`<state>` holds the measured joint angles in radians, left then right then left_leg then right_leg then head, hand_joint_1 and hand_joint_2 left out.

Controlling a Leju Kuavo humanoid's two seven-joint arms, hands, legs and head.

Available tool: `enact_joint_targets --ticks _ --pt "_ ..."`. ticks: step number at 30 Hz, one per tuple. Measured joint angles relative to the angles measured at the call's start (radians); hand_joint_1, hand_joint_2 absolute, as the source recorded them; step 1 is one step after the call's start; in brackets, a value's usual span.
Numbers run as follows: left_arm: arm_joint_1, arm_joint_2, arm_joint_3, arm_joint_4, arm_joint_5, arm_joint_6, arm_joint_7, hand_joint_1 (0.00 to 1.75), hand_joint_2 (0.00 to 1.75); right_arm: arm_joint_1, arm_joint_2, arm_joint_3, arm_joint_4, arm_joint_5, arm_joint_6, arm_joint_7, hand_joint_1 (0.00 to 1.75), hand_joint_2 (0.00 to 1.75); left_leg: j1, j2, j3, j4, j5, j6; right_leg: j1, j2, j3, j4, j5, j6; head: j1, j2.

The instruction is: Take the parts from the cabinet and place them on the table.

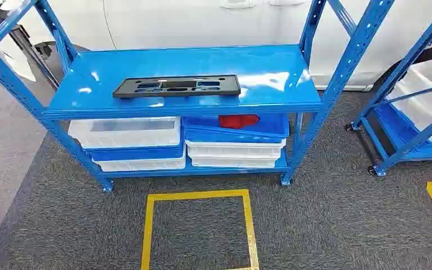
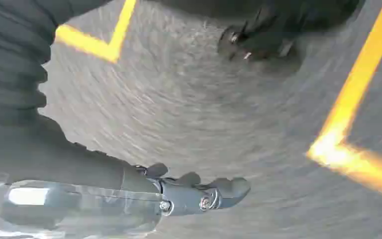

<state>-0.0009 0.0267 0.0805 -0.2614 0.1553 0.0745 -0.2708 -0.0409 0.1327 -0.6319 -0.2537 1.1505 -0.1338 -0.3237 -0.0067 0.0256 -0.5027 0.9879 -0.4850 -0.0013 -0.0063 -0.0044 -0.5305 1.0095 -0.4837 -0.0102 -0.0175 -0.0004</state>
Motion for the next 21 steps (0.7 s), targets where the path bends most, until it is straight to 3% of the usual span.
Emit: enact_joint_targets --ticks 2,4,6,7,9,10,12,14,15,17,18,19,20,21 --pt "-0.012 0.0 0.004 0.015 0.003 -0.017 -0.009 0.0 0.0 -0.034 0.006 -0.069 0.008 0.007 0.1 -0.153 0.0 1.75 0.0 0.0 0.0 0.0 0.0 0.0 0.0 0.0 0.001 0.0 0.0 0.0 0.0 0.0" --pt "-0.018 -0.002 0.007 0.02 0.005 -0.025 -0.01 0.0 0.0 -0.052 0.012 -0.099 0.008 -0.053 0.17 -0.249 0.0 1.75 0.0 0.0 0.0 0.0 0.001 0.0 0.0 0.0 0.001 0.001 0.001 0.0 0.0 0.0" --pt "-0.023 -0.005 0.014 0.031 0.003 -0.03 -0.002 0.0 0.0 -0.085 0.038 -0.103 -0.02 -0.249 0.3 -0.348 0.0 1.75 -0.002 0.002 -0.002 0.006 0.0 0.002 -0.003 0.002 -0.001 -0.001 0.004 0.004 0.0 0.0" --pt "-0.026 -0.008 0.016 0.032 0.0 -0.035 0.0 0.0 0.0 -0.096 0.047 -0.062 -0.079 -0.433 0.354 -0.366 0.0 0.0 -0.002 0.002 -0.003 0.007 0.0 0.003 -0.003 0.002 -0.002 0.0 0.004 0.005 0.0 0.0" --pt "-0.035 -0.013 0.018 0.036 -0.003 -0.045 0.017 0.0 0.0 -0.126 0.064 0.082 -0.216 -0.789 0.397 -0.374 0.0 0.0 -0.004 0.002 -0.008 0.009 0.002 0.007 -0.005 0.001 -0.005 0.0 0.007 0.009 0.0 0.0" --pt "-0.037 -0.015 0.018 0.037 -0.005 -0.047 0.022 0.0 0.0 -0.145 0.065 0.174 -0.275 -0.916 0.41 -0.378 0.0 1.75 -0.004 0.002 -0.009 0.009 0.002 0.008 -0.006 0.002 -0.008 0.0 0.008 0.011 0.0 0.0" --pt "-0.039 -0.018 0.02 0.04 -0.001 -0.052 0.028 0.0 0.0 -0.194 0.052 0.348 -0.408 -1.089 0.469 -0.367 0.0 1.75 -0.006 0.007 -0.016 0.011 0.004 0.013 -0.007 0.007 -0.012 -0.001 0.014 0.018 0.0 0.0" --pt "-0.041 -0.025 0.032 0.043 0.022 -0.047 0.023 0.0 0.0 -0.251 0.047 0.476 -0.587 -1.278 0.51 -0.281 0.0 1.75 -0.003 0.012 -0.013 -0.007 0.016 0.026 -0.004 0.012 -0.013 -0.006 0.019 0.028 0.0 0.0" --pt "-0.041 -0.032 0.04 0.043 0.029 -0.036 0.018 0.0 0.0 -0.267 0.034 0.522 -0.675 -1.315 0.481 -0.273 0.0 1.75 0.001 0.02 -0.008 -0.018 0.025 0.03 -0.008 0.01 -0.019 0.011 0.004 0.027 0.0 0.0" --pt "-0.04 -0.04 0.05 0.044 0.031 -0.015 0.009 0.0 0.0 -0.308 0.014 0.605 -0.847 -1.328 0.392 -0.275 0.0 1.75 0.0 0.017 -0.015 -0.024 0.031 0.04 -0.006 0.009 -0.081 0.134 -0.071 0.025 0.0 0.0" --pt "-0.037 -0.043 0.054 0.045 0.033 -0.002 0.007 0.0 0.0 -0.321 -0.002 0.643 -0.942 -1.316 0.332 -0.284 0.0 0.0 -0.002 0.014 -0.016 -0.023 0.031 0.04 -0.006 0.01 -0.124 0.227 -0.111 0.026 0.0 0.0" --pt "-0.034 -0.045 0.059 0.048 0.035 0.012 0.007 0.0 0.0 -0.327 -0.02 0.673 -1.037 -1.284 0.267 -0.307 0.0 0.0 -0.002 0.012 -0.016 -0.022 0.03 0.04 -0.006 0.01 -0.159 0.299 -0.13 0.027 0.0 0.0" --pt "-0.031 -0.045 0.065 0.048 0.038 0.02 0.007 0.0 0.0 -0.328 -0.027 0.691 -1.106 -1.253 0.22 -0.327 0.0 0.0 -0.002 0.008 -0.014 -0.02 0.027 0.038 -0.006 0.01 -0.176 0.324 -0.122 0.028 0.0 0.0" --pt "-0.029 -0.045 0.071 0.049 0.043 0.022 0.009 0.0 0.0 -0.33 -0.039 0.706 -1.193 -1.209 0.159 -0.341 0.0 0.0 -0.002 0.006 -0.009 -0.018 0.023 0.035 -0.007 0.009 -0.169 0.298 -0.087 0.03 0.0 0.0"
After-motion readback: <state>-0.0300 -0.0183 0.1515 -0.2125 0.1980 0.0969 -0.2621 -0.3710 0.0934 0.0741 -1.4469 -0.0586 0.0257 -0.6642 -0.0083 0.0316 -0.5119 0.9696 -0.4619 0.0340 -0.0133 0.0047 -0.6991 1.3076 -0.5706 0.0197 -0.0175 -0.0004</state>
